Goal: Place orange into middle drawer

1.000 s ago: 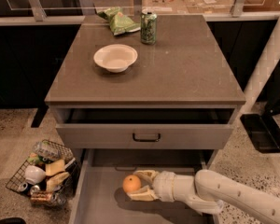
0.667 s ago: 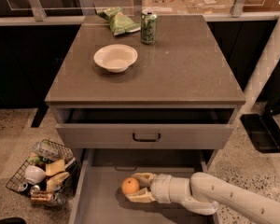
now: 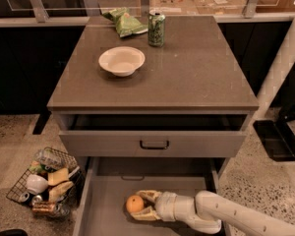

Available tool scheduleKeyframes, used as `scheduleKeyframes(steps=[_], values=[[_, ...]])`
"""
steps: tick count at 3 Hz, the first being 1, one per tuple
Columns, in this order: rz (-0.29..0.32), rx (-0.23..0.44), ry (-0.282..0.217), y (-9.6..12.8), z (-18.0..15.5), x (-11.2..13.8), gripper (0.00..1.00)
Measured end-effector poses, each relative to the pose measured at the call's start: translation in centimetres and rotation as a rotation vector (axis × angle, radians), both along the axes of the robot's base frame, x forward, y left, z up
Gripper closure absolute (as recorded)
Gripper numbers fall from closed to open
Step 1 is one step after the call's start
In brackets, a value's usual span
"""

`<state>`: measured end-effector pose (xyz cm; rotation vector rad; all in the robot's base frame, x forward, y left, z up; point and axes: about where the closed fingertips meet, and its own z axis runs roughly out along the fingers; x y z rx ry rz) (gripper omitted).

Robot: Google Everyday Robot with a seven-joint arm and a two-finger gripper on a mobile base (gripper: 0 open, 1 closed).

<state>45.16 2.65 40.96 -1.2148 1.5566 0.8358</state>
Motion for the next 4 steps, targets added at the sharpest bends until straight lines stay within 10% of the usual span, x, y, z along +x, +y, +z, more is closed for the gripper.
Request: scheduleKeyframes(steps=[2,4], values=[[-0.007,-0.023,-0.009,2.2,-4.5,-0.2,1.00],[-0.007,-0.023,-0.009,2.2,-4.1,-0.2,0.60]])
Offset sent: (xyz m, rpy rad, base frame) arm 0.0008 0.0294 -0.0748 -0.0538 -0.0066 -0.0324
